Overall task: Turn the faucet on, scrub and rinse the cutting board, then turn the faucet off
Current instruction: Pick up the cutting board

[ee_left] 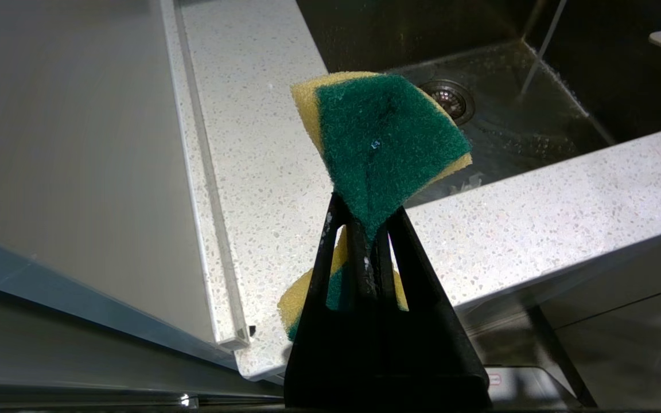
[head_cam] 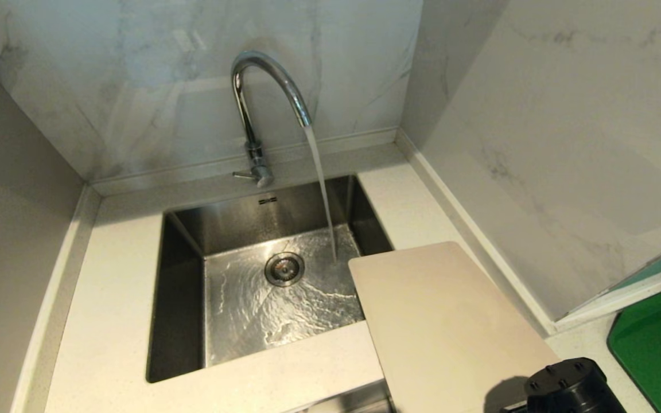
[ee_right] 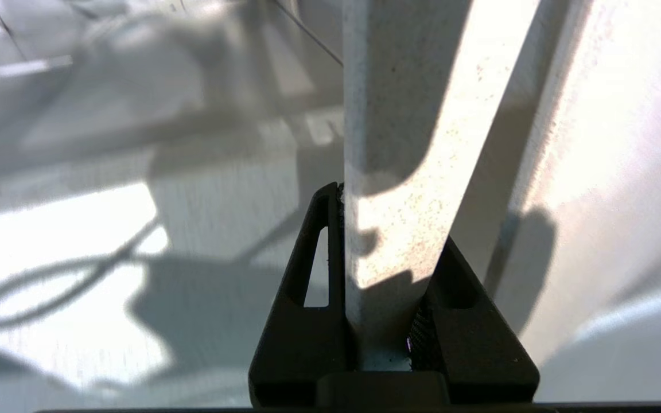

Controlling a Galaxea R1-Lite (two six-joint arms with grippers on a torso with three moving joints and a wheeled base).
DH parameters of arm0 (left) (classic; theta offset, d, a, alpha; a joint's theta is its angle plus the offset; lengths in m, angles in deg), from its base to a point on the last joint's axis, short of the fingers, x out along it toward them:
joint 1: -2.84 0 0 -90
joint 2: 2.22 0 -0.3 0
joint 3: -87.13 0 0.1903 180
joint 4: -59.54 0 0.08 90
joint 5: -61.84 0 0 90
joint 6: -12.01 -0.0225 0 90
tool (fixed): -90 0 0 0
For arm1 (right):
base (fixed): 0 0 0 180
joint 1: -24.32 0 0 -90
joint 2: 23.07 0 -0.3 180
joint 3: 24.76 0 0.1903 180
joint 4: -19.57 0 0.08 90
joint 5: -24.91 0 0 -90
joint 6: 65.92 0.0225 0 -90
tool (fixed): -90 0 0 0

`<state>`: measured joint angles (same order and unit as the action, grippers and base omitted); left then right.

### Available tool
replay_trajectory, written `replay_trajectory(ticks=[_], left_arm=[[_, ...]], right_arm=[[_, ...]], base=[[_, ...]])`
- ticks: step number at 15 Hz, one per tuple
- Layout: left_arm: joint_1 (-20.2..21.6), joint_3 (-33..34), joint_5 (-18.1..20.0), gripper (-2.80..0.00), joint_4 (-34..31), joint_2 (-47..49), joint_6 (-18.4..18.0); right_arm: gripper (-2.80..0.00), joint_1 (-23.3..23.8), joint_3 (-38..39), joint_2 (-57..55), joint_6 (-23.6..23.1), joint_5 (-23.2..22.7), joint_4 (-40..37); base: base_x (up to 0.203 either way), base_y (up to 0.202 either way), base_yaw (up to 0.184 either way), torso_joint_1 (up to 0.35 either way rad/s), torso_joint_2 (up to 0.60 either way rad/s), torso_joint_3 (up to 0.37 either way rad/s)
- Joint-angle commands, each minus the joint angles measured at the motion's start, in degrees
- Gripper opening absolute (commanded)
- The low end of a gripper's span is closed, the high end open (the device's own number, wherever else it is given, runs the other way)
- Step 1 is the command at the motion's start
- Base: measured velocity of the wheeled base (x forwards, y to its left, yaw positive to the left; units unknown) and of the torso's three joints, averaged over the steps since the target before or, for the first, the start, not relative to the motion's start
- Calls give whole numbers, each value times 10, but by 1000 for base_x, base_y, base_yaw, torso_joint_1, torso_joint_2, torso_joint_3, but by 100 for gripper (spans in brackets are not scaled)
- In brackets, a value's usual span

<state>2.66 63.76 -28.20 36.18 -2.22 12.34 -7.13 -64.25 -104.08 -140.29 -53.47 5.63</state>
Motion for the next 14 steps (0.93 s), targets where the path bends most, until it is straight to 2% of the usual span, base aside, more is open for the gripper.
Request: replay_trajectory(ticks=[1, 5, 10, 14], left_arm=[[0, 1, 0, -280, 0, 0, 0], [0, 1, 0, -280, 0, 0, 0], [0, 1, 0, -280, 0, 0, 0], [0, 1, 0, -280, 0, 0, 0]], right_arm=[[-280, -1, -14, 64, -9, 11, -17], [-280, -1, -20, 116, -29, 22, -19], [-280, -1, -34, 154, -86, 38, -18], [-280, -1, -42, 194, -111, 39, -18]], base=[[0, 0, 0, 0, 0, 0], [0, 0, 0, 0, 0, 0], [0, 0, 0, 0, 0, 0], [0, 0, 0, 0, 0, 0]])
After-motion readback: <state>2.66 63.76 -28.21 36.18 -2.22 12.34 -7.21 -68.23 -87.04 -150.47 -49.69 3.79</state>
